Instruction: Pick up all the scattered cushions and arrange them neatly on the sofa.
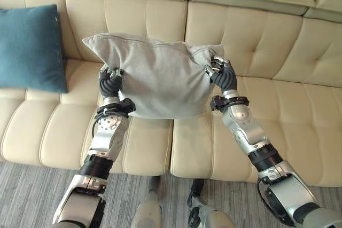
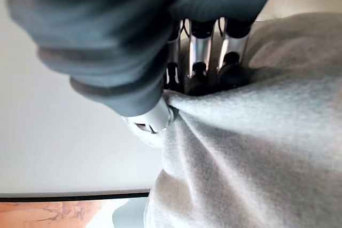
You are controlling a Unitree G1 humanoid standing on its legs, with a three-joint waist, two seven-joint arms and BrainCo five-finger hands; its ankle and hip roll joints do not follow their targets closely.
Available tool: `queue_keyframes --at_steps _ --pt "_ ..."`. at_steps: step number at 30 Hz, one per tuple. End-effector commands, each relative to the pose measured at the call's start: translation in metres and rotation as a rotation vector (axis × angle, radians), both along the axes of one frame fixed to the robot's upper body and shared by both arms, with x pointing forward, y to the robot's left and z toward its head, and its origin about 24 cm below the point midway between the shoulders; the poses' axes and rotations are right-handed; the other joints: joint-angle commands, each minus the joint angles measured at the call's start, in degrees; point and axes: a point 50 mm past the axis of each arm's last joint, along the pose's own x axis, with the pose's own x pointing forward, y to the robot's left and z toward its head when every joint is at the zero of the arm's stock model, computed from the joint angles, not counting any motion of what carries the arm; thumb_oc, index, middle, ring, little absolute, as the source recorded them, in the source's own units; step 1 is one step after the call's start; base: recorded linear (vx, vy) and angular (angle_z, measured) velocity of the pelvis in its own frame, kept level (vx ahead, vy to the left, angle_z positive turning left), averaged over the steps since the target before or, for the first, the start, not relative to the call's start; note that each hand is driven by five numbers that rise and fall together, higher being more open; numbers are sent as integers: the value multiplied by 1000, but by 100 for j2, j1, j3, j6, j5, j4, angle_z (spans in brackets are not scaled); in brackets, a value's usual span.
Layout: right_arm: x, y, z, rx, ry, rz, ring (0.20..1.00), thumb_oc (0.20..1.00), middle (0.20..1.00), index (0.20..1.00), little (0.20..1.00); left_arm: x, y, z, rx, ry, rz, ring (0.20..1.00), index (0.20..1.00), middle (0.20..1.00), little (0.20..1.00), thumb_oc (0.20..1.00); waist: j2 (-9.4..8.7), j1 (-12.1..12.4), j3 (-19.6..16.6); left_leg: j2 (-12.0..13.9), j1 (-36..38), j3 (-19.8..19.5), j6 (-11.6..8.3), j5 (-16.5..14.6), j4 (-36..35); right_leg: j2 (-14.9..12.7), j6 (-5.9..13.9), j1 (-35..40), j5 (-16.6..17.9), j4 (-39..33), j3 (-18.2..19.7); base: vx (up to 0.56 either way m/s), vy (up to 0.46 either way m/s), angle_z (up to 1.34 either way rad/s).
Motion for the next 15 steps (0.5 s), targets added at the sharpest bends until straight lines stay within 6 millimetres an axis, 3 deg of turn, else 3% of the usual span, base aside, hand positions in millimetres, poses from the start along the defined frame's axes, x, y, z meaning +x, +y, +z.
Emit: queue_keyframes --at_steps 1,6,10,12,13,14,15 --pt "-13 49 58 54 -233 184 200 200 200 200 200 8 -55 91 131 -348 -235 200 200 200 200 200 -229 73 68 87 59 217 -213 -528 161 -586 793 268 -556 212 204 -54 -4 11" --pt "8 44 75 17 -238 75 200 200 200 200 200 35 -51 117 293 -307 -129 200 200 200 200 200 -202 33 382 69 -490 184 -218 -505 466 -656 813 -130 -451 333 194 -78 22 4" --pt "22 26 73 -22 -211 -46 200 200 200 200 200 47 -39 114 380 -224 -38 200 200 200 200 200 -157 -70 493 49 -716 227 -205 -458 530 -693 840 -350 -374 361 209 -53 47 0" --pt "26 20 73 -39 -201 -84 200 200 200 200 200 50 -33 114 402 -198 -7 815 815 815 815 815 -152 -107 500 49 -752 246 -198 -436 512 -704 855 -395 -346 359 218 -25 45 -4" --pt "36 5 66 -79 -140 -151 200 200 200 200 200 56 -26 115 453 -144 32 1000 1000 1000 1000 1000 -134 -183 470 38 -763 278 -182 -396 458 -707 871 -459 -304 336 237 -13 36 -5" --pt "36 4 66 -79 -141 -151 793 793 793 793 793 56 -27 115 453 -146 32 1000 1000 1000 1000 1000 -136 -178 477 38 -763 279 -182 -395 455 -707 871 -461 -303 337 239 -14 52 1" --pt "42 -4 65 -119 -108 -187 1000 1000 1000 1000 1000 57 -17 119 467 -129 69 1000 1000 1000 1000 1000 -133 -213 463 42 -745 302 -185 -380 411 -706 885 -477 -286 320 259 7 36 1"
